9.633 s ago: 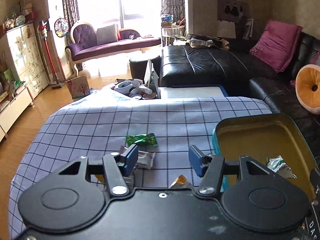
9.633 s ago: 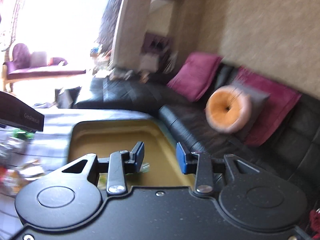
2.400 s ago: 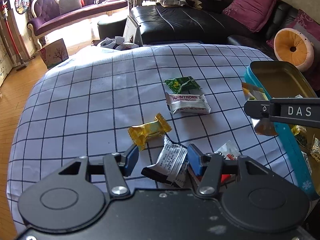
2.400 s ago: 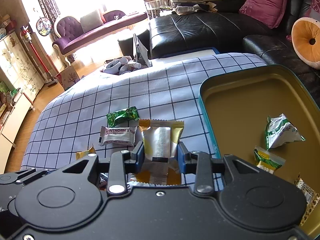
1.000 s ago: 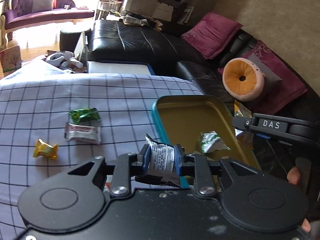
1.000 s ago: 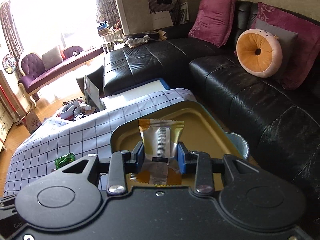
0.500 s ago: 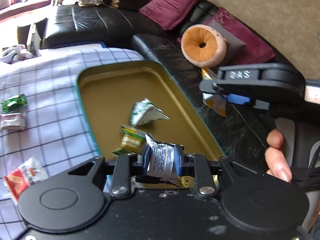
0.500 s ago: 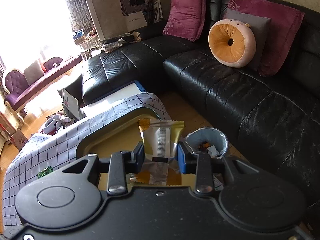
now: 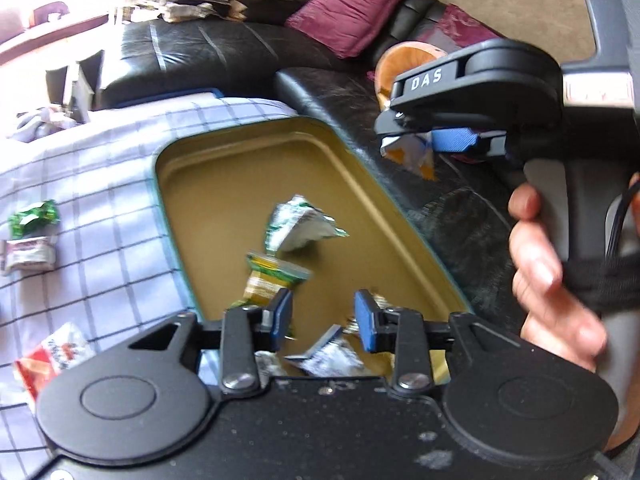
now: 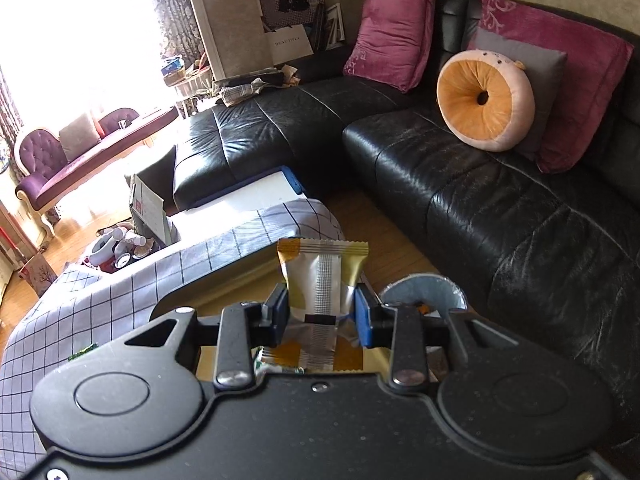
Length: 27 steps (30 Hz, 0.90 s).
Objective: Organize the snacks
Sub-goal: 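Open left gripper dropping white packet while right gripper releases the candy into tray, then swing both tools back over the snacks on the grid cloth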
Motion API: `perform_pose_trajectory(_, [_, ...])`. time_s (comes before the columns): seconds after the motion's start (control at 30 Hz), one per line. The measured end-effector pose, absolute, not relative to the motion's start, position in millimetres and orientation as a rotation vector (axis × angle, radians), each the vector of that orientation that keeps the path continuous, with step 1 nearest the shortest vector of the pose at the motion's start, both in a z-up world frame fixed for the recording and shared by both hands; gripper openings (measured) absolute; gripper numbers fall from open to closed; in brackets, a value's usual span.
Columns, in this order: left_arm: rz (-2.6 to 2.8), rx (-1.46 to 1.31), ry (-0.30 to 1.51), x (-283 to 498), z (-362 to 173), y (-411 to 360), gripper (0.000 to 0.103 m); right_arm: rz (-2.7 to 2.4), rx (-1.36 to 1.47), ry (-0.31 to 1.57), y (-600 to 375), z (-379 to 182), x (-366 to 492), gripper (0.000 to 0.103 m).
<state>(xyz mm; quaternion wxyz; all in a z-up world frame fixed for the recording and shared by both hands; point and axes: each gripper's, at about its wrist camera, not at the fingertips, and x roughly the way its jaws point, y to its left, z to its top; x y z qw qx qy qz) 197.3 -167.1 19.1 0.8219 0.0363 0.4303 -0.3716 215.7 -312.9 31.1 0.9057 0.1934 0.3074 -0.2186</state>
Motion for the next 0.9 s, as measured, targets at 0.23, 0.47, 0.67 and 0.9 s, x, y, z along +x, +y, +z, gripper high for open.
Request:
perform_pose_trajectory(0.23, [-0.666, 0.069, 0.883, 214.3, 22.0, -143.7, 0.035, -0.410, 0.384, 0.655, -317.5, 27.6, 249.6, 0.048])
perform_pose_trajectory(0.47, [-0.564, 0.064, 0.848, 226.5, 28.3, -121.9, 0.040, -0.386, 0.401, 0.671, -316.0, 21.4, 251.9, 0.049])
perform_pose_trajectory(0.67, [-0.452, 0.066, 0.820, 233.1, 33.5, -101.1, 0.041, -0.376, 0.412, 0.686, -302.1, 20.9, 238.0, 0.049])
perform_pose_trajectory(0.9, [-0.287, 0.021, 0.783, 247.6, 45.2, -61.5, 0.043, -0.380, 0.315, 0.674, -261.4, 33.5, 227.0, 0.049])
